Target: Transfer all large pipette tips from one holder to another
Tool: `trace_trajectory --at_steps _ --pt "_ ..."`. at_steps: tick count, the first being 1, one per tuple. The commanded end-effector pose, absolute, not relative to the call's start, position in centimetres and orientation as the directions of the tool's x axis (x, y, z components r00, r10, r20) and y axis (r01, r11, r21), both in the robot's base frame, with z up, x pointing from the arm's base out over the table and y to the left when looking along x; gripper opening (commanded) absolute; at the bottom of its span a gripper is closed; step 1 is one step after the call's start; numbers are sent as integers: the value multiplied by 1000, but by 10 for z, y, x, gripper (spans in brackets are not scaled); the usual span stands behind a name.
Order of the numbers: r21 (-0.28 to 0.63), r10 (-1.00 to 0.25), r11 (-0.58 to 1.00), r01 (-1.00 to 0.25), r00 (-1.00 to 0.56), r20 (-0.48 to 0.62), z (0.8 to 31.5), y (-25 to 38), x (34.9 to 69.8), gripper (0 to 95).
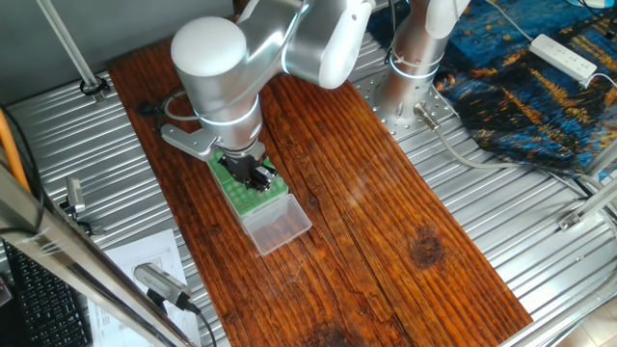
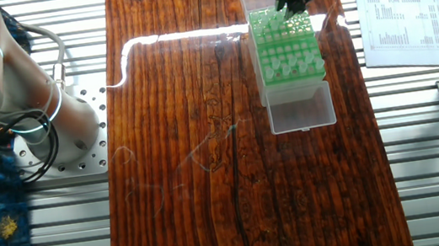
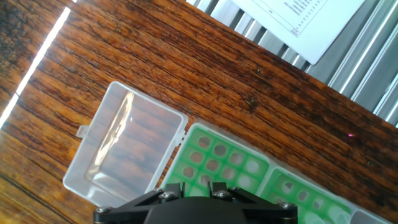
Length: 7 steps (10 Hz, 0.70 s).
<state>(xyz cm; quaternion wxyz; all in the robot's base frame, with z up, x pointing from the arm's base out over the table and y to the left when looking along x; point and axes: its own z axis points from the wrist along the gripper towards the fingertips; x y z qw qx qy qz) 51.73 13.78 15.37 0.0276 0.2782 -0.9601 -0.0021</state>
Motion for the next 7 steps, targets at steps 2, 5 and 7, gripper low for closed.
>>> trace_trajectory --at_steps 2,5,7 --pt "23 -534 845 -534 -844 48 151 137 517 190" --pt "26 -537 844 -536 -843 46 151 137 517 190" --pt "30 -541 841 -540 -840 47 151 137 517 190"
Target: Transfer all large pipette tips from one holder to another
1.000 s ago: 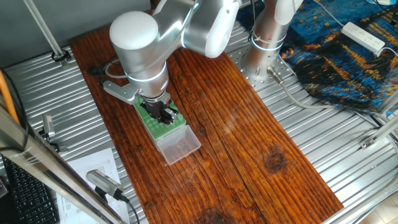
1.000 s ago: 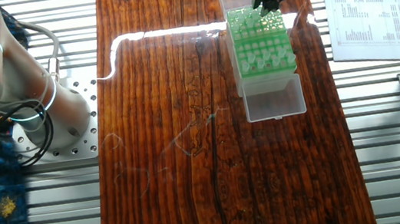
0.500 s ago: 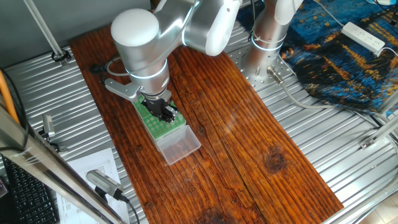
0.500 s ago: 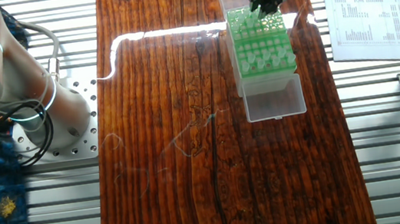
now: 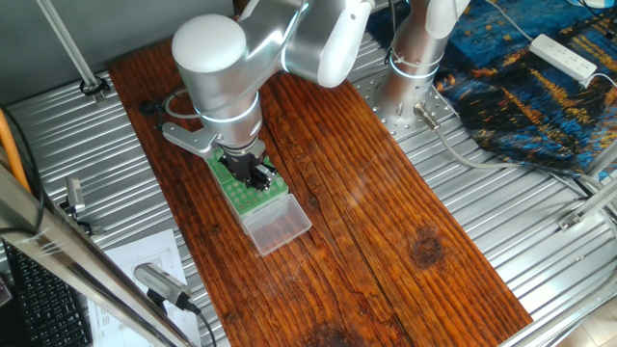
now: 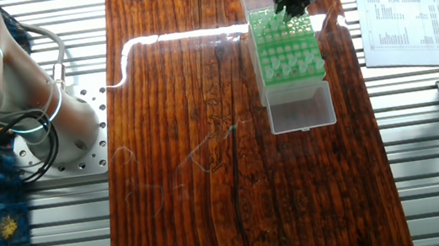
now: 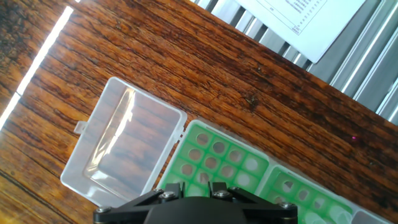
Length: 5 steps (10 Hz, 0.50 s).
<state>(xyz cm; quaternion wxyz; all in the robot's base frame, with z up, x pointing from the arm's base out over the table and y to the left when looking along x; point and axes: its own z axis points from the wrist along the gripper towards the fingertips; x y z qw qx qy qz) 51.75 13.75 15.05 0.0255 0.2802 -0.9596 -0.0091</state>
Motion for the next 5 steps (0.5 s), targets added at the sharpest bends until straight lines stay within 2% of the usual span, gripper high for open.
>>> trace_trajectory --at_steps 1,5 --pt "31 -542 840 -541 -839 48 151 137 517 0" --pt "34 -545 838 -544 -837 47 151 136 517 0"
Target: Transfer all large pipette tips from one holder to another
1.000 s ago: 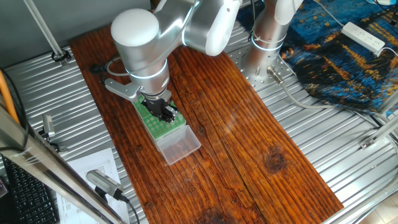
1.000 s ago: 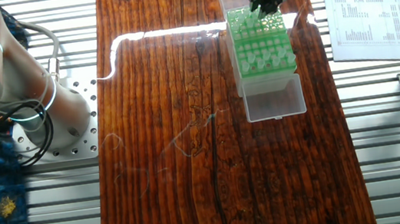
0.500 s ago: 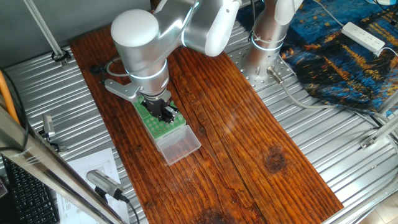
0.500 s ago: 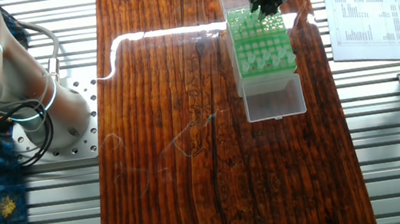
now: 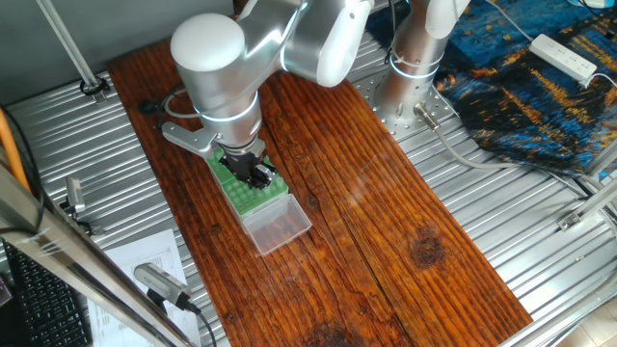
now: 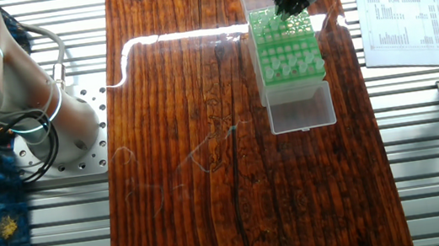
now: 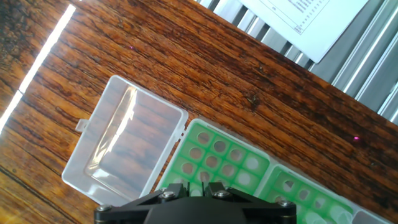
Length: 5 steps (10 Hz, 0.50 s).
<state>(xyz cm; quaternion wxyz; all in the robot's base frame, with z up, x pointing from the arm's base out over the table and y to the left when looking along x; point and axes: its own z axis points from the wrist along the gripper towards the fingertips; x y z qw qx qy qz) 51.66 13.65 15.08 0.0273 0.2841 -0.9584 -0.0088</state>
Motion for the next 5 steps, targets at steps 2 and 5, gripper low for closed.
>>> trace_trajectory --at_steps 2,5 --pt "36 -544 839 -543 -838 46 152 137 516 0" --pt "35 -550 835 -549 -834 45 157 138 515 0"
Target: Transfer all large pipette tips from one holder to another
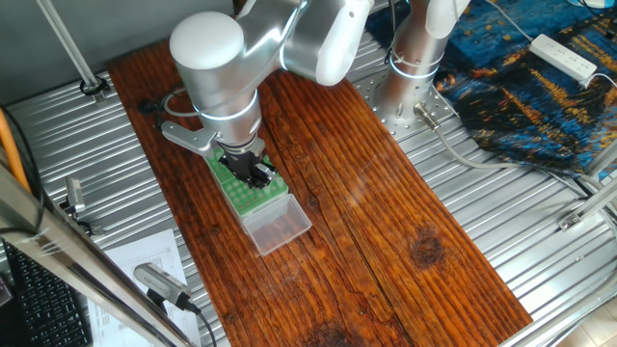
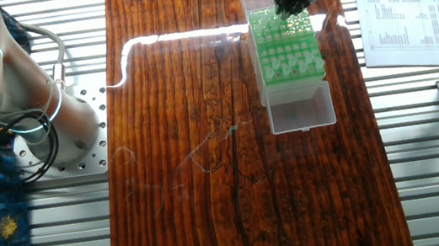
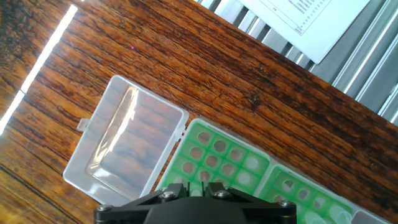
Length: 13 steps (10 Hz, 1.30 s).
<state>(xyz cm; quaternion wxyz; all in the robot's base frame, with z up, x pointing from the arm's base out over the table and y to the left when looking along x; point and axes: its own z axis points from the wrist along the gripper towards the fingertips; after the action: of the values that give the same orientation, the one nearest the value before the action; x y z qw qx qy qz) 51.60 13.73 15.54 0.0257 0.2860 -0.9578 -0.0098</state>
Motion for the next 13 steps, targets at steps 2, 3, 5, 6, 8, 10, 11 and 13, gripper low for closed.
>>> trace_trajectory --at_steps 2,3,5,6,8,10,11,13 --pt "33 -553 833 -552 -832 47 164 139 515 0" --pt "34 -554 833 -553 -831 46 166 140 515 0" --pt "33 -557 830 -556 -829 47 170 141 514 0" --pt "33 -558 830 -557 -828 47 171 141 514 0" --pt "35 -562 827 -561 -826 45 174 141 515 0" --pt "39 -569 822 -568 -821 43 180 138 517 0" --pt "48 -572 820 -570 -819 37 183 136 519 0" --pt "57 -576 817 -574 -817 33 190 132 522 0"
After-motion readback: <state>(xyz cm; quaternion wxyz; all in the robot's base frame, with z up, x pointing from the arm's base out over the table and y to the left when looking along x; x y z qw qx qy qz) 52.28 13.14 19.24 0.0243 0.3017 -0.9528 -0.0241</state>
